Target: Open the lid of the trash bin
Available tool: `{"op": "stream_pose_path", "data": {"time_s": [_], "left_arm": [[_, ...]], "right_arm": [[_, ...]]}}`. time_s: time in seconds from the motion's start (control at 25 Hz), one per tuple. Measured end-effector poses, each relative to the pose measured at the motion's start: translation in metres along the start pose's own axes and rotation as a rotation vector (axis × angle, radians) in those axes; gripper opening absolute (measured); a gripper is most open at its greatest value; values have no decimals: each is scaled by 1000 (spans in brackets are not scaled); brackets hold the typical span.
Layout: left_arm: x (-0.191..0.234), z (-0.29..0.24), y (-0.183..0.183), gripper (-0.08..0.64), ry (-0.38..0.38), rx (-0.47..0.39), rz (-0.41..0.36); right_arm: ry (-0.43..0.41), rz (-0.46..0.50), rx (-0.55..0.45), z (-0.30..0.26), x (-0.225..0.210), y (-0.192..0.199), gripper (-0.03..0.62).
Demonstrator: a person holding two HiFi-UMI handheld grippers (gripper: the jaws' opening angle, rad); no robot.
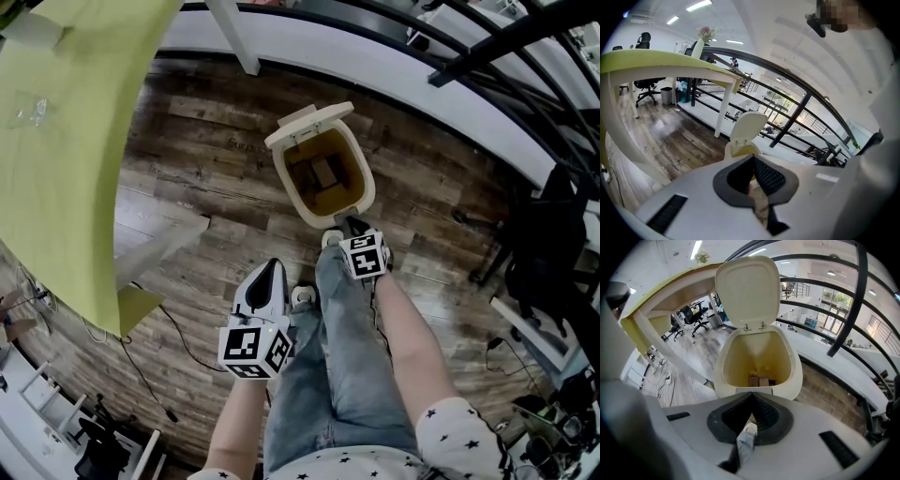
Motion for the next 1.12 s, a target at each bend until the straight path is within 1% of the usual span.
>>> {"op": "stream_pose_path", "data": {"time_s": [0.2,0.44,0.68,0.92,1.12], "left_arm": [[-1,10,-7,12,6,-19,-13],[-3,31,-19,11,20,-41,-39],[-10,56,-27,11,29,-57,-61],[-24,84,-31,11,49,-70,-79],[-33,108,-34,11,60,-87,-90]], "right_arm": [[-10,-18,-48,13,10,-8,-6],[5,-21,-113,40,26,-13,-6],[17,-45,-200,83,46,-22,-6],[17,-60,-266,132,66,-19,-6],[13,-101,-325,175,85,-16,-6]]}}
Point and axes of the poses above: the fingertips, and each gripper's own axes: z backward along the fingers, x to its left, y out of its underside, the point moved 10 cm from there along z, backward along the fingers, and after that the axes turned 1 degree about z, right-handed, at the moved point
